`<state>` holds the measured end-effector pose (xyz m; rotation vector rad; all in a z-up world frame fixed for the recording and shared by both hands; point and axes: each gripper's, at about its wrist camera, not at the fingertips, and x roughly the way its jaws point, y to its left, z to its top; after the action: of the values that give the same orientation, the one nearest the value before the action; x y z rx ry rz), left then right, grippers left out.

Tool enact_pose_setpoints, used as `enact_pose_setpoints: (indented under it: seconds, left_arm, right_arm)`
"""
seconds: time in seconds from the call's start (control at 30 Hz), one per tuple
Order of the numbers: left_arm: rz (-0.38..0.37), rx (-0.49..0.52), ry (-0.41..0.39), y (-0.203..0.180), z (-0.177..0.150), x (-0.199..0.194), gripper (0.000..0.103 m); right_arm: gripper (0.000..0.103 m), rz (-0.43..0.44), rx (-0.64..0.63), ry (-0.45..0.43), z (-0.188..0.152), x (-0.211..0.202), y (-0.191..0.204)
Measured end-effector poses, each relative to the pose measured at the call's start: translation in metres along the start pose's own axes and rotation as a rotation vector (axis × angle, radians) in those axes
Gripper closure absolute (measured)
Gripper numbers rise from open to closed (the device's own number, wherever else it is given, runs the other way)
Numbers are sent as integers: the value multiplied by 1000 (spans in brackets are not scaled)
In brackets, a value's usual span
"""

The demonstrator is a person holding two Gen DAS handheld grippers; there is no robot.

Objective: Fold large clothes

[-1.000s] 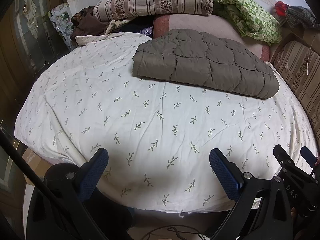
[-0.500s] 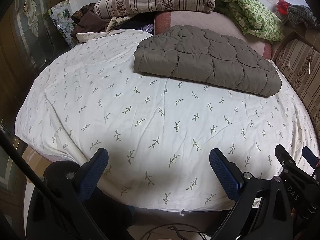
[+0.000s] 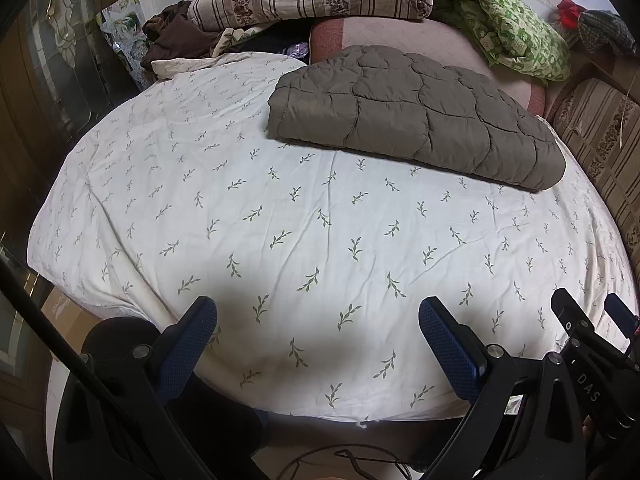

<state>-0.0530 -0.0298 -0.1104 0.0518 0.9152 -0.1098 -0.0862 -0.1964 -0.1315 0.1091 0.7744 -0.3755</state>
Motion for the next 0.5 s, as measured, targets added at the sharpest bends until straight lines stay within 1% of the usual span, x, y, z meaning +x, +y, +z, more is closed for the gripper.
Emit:
enact_pose_setpoints:
  seconds: [0.5]
  left_arm:
    - [-2,-1,8,1,-1,3,2]
  right_arm:
    - [11,2,0,2,-1,1,1]
